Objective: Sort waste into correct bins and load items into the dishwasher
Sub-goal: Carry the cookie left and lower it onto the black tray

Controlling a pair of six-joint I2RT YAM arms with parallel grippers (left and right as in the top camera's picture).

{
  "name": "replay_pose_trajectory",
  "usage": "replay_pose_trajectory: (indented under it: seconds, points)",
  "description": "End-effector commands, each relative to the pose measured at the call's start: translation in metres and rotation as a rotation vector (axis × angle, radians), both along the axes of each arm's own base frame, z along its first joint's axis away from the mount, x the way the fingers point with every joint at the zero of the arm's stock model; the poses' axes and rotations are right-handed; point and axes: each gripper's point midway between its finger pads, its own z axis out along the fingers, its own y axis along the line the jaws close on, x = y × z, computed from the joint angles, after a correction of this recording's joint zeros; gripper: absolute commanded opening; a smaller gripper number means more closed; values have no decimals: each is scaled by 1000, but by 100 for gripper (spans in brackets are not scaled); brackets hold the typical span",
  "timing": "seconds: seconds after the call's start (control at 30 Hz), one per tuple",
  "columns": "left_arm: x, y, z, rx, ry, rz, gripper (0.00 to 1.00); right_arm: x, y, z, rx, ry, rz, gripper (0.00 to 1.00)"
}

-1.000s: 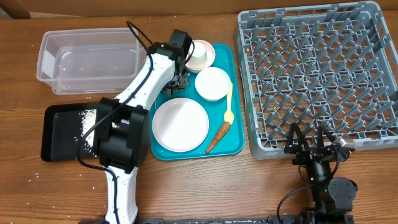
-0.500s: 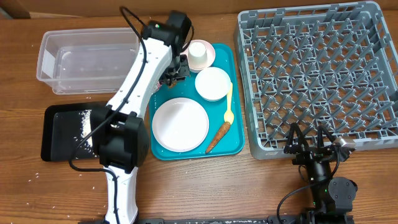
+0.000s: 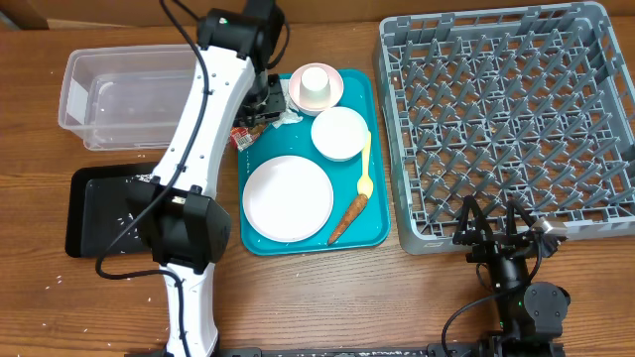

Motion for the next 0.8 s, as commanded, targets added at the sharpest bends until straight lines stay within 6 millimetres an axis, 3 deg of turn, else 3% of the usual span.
replay_pose_trajectory:
  seconds: [0.0,0.23,0.37,0.5,0.63,0.77]
  points:
    - [-1,17,10,12,-1,30,34,0,-1,-2,2,-2,-5,100]
    - [-10,63,31,29,-10,129,34,0,-1,-2,2,-1,-6,100]
    - [-17,97,63,8,-90,216,35,0,-1,-2,2,-2,-5,100]
    - [-24,121,81,6,-137,267,35,0,-1,-2,2,-2,-6,100]
    - [-28,144,85,10,-144,312,35,0,-1,-2,2,-2,-6,100]
    - [-36,161,72,-1,-95,355,35,0,-1,-2,2,-1,-6,100]
